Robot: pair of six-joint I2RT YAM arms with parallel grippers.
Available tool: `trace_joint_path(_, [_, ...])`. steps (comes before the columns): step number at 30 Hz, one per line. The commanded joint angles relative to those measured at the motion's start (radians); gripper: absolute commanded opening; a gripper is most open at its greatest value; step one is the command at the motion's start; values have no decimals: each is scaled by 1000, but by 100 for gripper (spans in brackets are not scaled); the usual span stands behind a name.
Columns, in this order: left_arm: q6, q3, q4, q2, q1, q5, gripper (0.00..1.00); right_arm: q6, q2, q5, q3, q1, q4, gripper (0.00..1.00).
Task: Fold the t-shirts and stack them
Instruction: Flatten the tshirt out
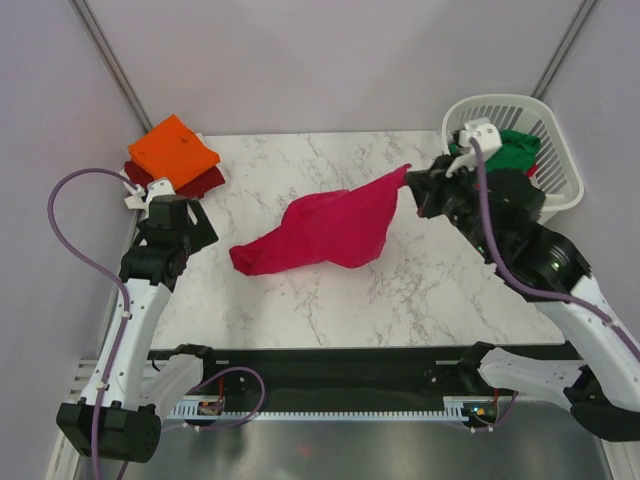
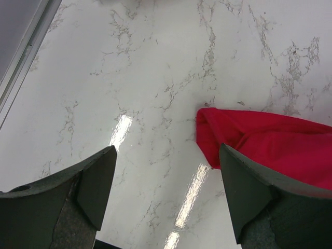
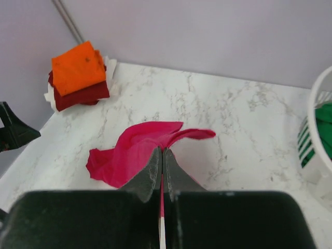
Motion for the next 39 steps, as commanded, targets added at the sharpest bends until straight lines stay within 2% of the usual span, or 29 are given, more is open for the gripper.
trace_joint_path(1, [17,0,38,-2,-6,27,87,-31,-77,155,-61,-3,-71,0])
trace_joint_path(6, [-39,0,32,24,-67,145,83,97,-92,156,-269,-3,-117,0])
trace_joint_path(9, [-79,-18,32,50,-148,144,82,178,-63,297,-335,-3,-192,2])
trace_joint_path(10, [-70,-6,12,70,-174,145,82,201,-55,317,-348,-5,-211,27])
trace_joint_path(11, [-63,5,-1,76,-182,145,81,216,-61,333,-363,-6,-220,92])
trace_joint_path(12, [-49,14,-13,82,-187,138,81,238,-70,330,-387,-6,-217,98])
trace_joint_path(15, [2,23,-28,82,-187,76,82,208,-97,204,-403,-6,-154,98])
trace_joint_path(18, [19,-5,-27,91,-187,36,83,191,-29,4,-403,12,-88,90])
trace_joint_path(19, [17,-12,-27,99,-187,41,82,189,39,-23,-403,30,-77,88])
trace_joint_path(23, [17,-9,-27,98,-187,33,82,212,201,-46,-427,181,-7,73])
trace_joint_path(25, [19,-14,-27,84,-187,13,82,227,248,-58,-449,199,44,68])
trace_joint_path(26, [19,-14,-27,81,-187,13,82,229,262,-66,-469,204,59,61])
trace_joint_path(28, [20,-15,-27,75,-187,21,83,230,317,-87,-477,212,87,54])
trace_joint_path(34, [25,-11,-27,82,-187,27,83,223,487,-111,-490,255,143,50])
trace_joint_path(39, [23,-14,-27,75,-187,29,83,209,569,-63,-503,255,176,48])
